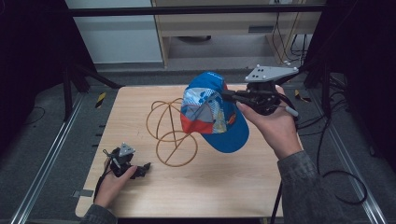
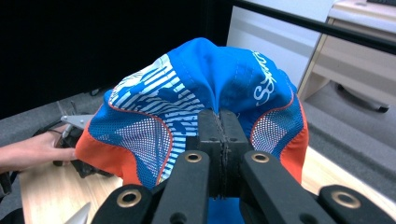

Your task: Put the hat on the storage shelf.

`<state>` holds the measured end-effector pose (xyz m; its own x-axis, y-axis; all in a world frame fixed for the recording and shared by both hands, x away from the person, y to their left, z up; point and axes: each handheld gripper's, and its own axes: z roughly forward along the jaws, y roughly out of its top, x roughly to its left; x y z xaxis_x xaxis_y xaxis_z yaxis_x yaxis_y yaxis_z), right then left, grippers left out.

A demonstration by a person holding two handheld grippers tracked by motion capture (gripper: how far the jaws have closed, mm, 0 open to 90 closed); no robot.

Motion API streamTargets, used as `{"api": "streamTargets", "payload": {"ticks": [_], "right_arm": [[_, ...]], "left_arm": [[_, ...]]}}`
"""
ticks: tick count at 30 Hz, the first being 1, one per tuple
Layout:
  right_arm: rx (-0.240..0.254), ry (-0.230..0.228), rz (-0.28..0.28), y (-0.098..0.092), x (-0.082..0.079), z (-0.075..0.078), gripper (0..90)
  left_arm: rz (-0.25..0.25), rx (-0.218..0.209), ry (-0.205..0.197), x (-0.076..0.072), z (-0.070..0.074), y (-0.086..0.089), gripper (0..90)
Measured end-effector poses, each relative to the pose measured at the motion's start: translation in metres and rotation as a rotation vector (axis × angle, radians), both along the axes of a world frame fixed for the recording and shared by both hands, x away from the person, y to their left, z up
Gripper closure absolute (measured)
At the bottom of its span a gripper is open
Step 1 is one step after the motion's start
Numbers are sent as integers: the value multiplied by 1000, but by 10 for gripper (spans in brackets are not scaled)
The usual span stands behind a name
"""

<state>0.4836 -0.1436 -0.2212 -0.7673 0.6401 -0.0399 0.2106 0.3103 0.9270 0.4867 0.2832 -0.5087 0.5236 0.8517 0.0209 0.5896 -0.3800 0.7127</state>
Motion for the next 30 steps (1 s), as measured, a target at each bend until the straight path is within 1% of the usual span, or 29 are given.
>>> {"api": "streamTargets", "payload": {"ticks": [10, 18, 24, 30], "right_arm": [[21, -37, 17, 21, -4, 15, 900], [40, -38, 40, 39, 0, 19, 900], [43, -51, 60, 51, -1, 26, 900], [34, -47, 67, 61, 3, 26, 900]], "left_arm": [[4, -3, -3, 0, 0, 0, 0], [4, -3, -2, 0, 0, 0, 0], [2, -1, 1, 0, 0, 0, 0], [-1, 2, 5, 0, 0, 0, 0]]}}
